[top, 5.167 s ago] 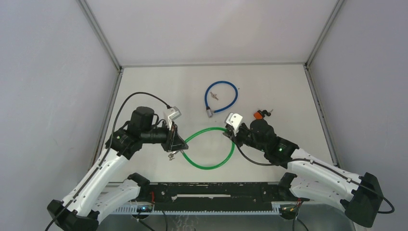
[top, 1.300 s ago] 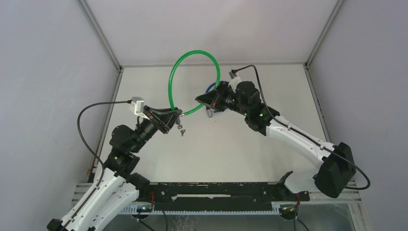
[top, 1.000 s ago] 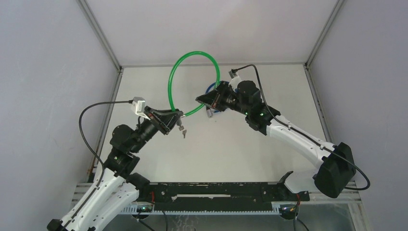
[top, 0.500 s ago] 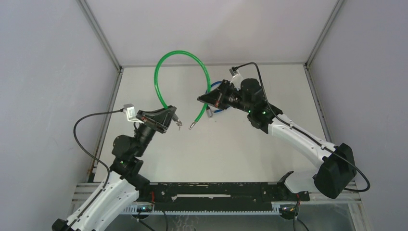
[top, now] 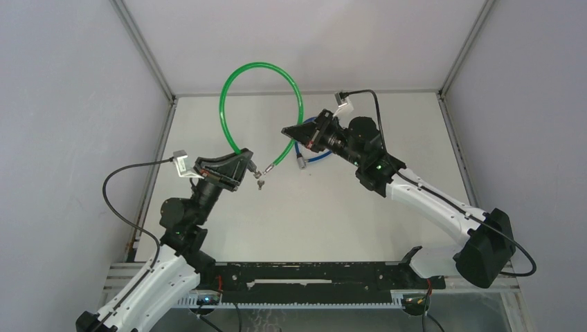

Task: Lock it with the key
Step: Lock the lock.

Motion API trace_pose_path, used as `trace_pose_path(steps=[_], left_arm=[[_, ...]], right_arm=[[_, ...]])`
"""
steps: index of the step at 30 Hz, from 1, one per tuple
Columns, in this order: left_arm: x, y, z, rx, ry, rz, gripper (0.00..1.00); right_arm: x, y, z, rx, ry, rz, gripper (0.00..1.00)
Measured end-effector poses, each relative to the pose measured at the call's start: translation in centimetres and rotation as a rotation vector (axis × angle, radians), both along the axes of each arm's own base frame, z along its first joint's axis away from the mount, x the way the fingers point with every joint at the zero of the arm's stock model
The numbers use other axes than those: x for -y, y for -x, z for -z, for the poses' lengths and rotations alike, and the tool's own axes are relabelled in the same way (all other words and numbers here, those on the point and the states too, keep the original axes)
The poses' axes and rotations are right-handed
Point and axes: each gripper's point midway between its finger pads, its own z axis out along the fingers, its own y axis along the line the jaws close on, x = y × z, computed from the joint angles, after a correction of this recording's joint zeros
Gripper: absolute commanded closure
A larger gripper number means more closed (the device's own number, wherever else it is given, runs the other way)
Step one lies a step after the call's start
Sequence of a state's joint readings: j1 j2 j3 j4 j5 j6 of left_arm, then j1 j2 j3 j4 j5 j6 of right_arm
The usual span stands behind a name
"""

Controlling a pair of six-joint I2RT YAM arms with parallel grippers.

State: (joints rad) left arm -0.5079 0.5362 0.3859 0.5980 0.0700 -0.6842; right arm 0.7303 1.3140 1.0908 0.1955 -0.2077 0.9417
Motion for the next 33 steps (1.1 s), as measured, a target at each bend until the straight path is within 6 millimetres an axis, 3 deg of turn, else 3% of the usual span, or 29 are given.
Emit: trace_pose_path(steps=[8, 21, 33], left_arm=[[0.6, 0.6, -0.4, 0.035, -0.002, 0.043, 1.00], [1.2, 0.6, -0.2, 0.037, -0.012, 0.073, 1.00], [1.7, 1.2, 0.2, 0.040, -0.038, 0.112, 1.00]], right_arm=[[0.2, -1.0, -2.1, 0.065, -0.060, 0.068, 1.00], [-1.5, -1.2, -1.5, 0.064, -0.061, 0.054, 1.00], [-0.8, -2.4, -1.9, 0.071, -0.072, 0.085, 1.00]])
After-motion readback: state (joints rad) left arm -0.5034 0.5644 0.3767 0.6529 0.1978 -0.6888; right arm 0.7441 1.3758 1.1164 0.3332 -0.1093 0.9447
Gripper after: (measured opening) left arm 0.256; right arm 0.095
